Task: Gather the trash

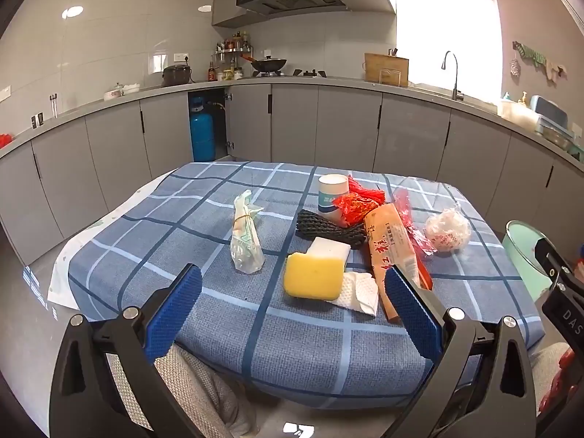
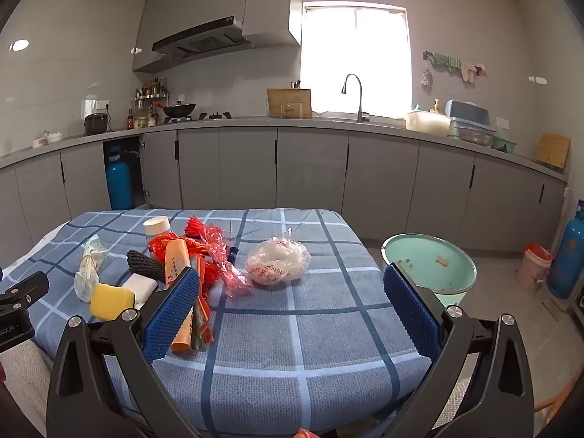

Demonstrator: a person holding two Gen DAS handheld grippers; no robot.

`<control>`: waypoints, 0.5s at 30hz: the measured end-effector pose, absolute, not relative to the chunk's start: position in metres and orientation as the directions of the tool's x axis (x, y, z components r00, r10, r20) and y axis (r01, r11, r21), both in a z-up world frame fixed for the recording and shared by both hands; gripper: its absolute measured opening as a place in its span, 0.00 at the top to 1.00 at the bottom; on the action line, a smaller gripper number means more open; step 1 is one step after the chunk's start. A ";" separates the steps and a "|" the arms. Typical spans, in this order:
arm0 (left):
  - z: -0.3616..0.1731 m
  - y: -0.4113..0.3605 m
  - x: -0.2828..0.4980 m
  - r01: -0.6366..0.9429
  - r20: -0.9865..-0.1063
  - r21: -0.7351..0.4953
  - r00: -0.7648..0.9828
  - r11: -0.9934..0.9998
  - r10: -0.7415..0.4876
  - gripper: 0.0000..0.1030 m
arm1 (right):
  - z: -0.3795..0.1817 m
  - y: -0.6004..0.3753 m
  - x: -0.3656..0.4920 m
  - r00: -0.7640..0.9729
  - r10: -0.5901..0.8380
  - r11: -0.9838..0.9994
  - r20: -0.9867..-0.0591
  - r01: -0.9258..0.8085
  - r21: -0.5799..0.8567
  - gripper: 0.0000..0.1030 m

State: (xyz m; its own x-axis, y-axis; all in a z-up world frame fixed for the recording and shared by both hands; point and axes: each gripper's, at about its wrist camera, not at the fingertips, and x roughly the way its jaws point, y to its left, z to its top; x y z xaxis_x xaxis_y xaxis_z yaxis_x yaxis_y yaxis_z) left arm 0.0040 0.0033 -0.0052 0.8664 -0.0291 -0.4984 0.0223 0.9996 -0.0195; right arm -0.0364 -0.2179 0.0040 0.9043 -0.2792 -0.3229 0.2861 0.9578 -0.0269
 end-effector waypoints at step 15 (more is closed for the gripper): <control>-0.005 0.003 0.005 0.020 -0.501 -0.022 0.865 1.000 -0.028 0.04 | 0.003 -0.219 -0.033 0.900 -0.277 0.958 -0.336 0.286 -0.024 0.04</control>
